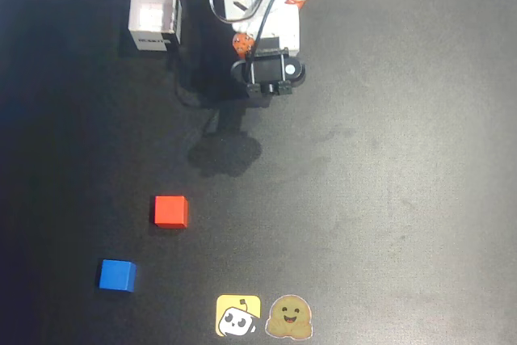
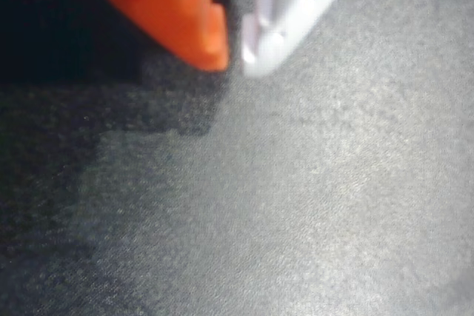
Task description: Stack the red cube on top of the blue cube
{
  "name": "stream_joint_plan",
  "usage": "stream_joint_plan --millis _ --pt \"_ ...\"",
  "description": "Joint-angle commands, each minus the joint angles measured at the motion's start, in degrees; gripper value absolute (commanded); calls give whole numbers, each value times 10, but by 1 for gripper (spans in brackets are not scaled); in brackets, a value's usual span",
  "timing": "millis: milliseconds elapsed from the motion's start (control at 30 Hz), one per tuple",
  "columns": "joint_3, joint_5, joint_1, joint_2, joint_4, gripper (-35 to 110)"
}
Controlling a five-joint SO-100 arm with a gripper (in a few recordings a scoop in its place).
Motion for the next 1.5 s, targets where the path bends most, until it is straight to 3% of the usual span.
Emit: stream_joint_plan --millis 0,1467 --pt "-4 4 3 4 2 0" --pt "-41 19 31 4 -21 0"
